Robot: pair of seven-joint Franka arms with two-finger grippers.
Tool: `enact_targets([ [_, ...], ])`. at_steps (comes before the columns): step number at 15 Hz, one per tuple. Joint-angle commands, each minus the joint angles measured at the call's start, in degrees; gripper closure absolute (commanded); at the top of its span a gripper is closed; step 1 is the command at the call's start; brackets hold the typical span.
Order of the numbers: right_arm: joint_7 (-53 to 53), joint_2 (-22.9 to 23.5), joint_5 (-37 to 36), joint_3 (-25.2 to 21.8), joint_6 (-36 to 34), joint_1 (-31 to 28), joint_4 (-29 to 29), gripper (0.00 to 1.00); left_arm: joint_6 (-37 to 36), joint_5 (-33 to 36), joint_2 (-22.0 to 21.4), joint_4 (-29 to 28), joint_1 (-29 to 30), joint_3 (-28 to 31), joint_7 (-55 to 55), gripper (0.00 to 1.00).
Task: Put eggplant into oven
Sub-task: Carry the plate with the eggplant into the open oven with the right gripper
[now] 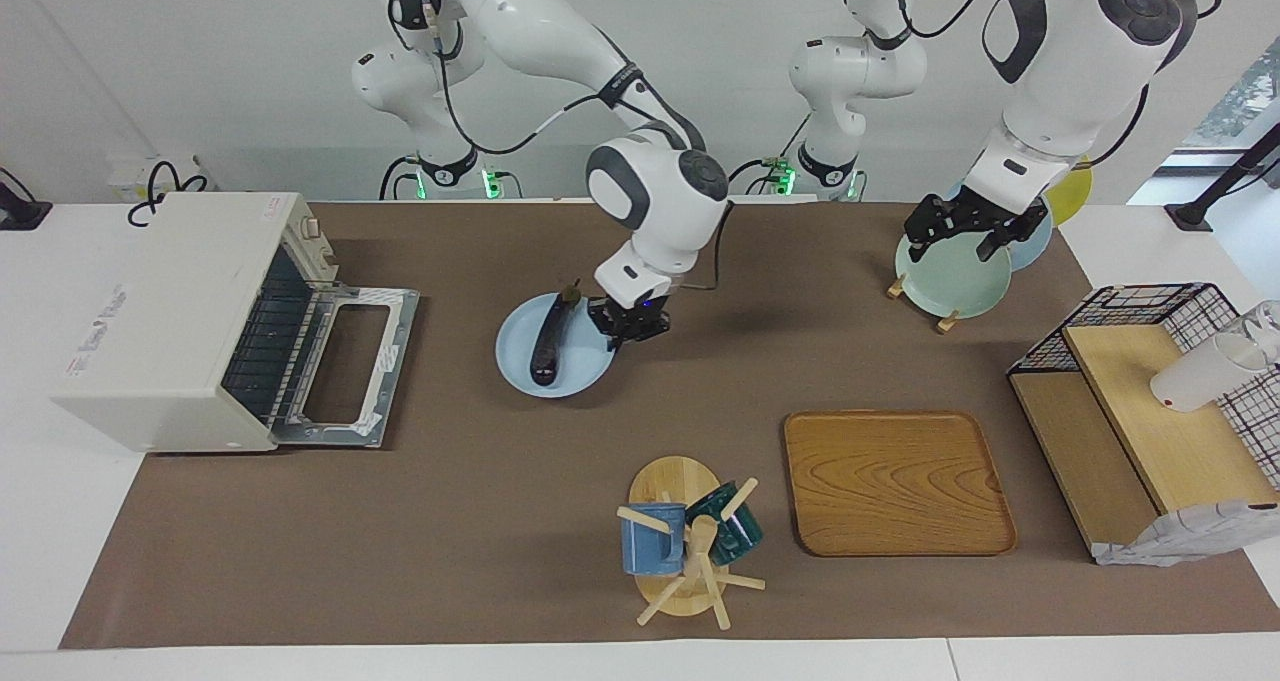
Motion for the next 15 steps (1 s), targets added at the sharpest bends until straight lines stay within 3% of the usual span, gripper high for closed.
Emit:
enact_targets([
  [1, -3.93, -6.54, -0.78, 1.02, -0.42, -7.64, -5.58, 1.00, -1.14, 1.39, -0.74, 0.06, -1.28, 0.84, 0.56, 0.00],
  [5, -17.38, -15.95, -0.78, 1.02, 2.13, -18.89, -17.01, 1.00, -1.14, 1.39, -0.74, -0.03, -1.19, 0.92, 0.56, 0.00],
  [11, -26.62, -16.93, -0.78, 1.02, 2.48, -28.39, -19.75, 1.00, -1.05, 1.39, -0.74, -0.03, -0.40, 0.66, 0.12, 0.00],
  [15, -34.96, -17.28, -0.78, 1.02, 8.53, -34.02, -23.43, 1.00, -1.14, 1.39, -0.74, 0.06, 1.53, -1.35, 0.03, 0.00],
])
